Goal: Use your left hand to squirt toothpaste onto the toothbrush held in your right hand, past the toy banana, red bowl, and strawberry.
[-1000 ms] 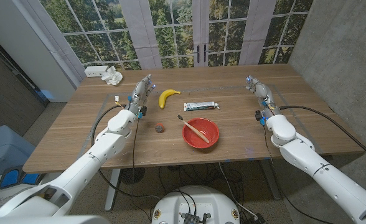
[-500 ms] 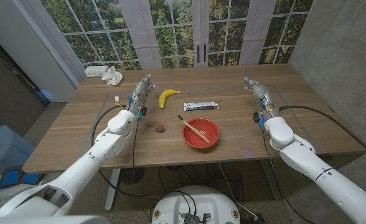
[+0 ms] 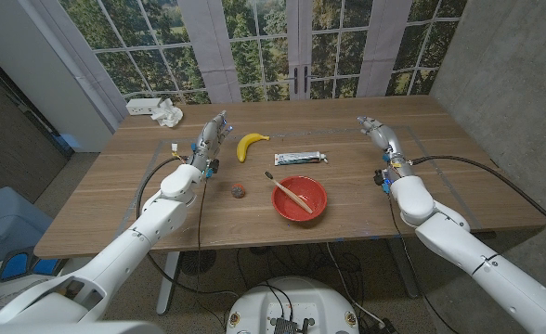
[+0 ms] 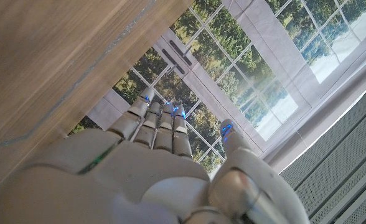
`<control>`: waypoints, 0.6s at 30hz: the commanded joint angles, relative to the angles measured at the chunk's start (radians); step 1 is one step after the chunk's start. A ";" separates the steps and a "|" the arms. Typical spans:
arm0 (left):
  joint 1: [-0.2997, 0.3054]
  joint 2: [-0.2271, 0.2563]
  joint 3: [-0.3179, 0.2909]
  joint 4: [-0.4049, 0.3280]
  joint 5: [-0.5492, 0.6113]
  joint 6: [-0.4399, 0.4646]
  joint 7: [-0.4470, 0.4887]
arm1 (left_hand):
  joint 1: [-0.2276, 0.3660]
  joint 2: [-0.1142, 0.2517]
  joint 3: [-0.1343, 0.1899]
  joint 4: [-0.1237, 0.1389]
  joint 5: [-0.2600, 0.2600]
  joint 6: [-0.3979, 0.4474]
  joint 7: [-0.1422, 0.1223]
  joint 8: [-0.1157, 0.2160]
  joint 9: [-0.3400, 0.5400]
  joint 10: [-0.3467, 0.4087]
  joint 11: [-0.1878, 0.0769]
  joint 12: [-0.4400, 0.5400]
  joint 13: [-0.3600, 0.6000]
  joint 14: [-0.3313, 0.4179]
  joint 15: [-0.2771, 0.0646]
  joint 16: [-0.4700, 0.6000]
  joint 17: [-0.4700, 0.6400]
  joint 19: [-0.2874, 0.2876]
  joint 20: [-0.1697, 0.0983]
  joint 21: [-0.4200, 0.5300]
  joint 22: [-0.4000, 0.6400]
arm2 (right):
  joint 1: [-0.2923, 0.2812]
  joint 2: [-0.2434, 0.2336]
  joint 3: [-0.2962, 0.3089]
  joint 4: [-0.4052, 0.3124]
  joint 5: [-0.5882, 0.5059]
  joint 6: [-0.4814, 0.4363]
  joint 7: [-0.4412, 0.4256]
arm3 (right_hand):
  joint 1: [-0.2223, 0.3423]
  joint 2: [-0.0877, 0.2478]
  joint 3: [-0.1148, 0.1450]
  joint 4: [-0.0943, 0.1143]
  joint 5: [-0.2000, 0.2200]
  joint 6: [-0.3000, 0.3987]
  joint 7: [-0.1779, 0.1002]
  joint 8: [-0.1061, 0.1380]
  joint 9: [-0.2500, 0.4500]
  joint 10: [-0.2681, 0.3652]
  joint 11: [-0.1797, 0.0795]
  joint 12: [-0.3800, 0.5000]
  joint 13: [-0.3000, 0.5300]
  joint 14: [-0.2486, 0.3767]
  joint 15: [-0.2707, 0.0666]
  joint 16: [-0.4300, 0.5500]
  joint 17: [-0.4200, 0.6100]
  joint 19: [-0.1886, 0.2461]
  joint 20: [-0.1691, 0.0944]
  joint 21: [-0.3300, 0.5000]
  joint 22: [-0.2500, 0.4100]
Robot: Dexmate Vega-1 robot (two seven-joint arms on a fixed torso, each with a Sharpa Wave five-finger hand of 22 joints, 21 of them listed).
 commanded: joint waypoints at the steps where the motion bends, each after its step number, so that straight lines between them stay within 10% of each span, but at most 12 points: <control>1: -0.011 -0.006 0.002 0.018 0.001 -0.009 -0.010 | -0.009 0.045 0.001 -0.008 -0.003 0.002 0.002 0.000 0.006 0.007 0.000 0.005 0.005 0.001 -0.019 -0.002 0.003 0.012 0.002 0.003 0.003 | -0.013 -0.017 -0.014 -0.069 -0.067 -0.071 -0.011 | 0.012 0.005 0.006 -0.013 0.009 0.013 -0.003 0.007 0.004 0.014 -0.003 0.004 0.005 0.020 -0.005 0.011 0.005 0.012 0.003 -0.001 0.003; 18: -0.035 -0.009 0.003 0.053 -0.007 -0.016 -0.037 | -0.012 0.045 0.001 -0.012 -0.004 0.004 0.001 -0.001 0.006 0.007 -0.001 0.003 0.005 0.003 -0.020 -0.002 0.004 0.013 0.005 0.002 0.004 | -0.029 -0.015 -0.046 -0.139 -0.154 -0.135 -0.044 | 0.049 0.003 0.018 -0.049 0.020 0.012 -0.011 0.004 0.004 0.020 -0.016 0.003 0.008 0.046 -0.010 0.027 0.013 0.031 0.012 0.001 0.007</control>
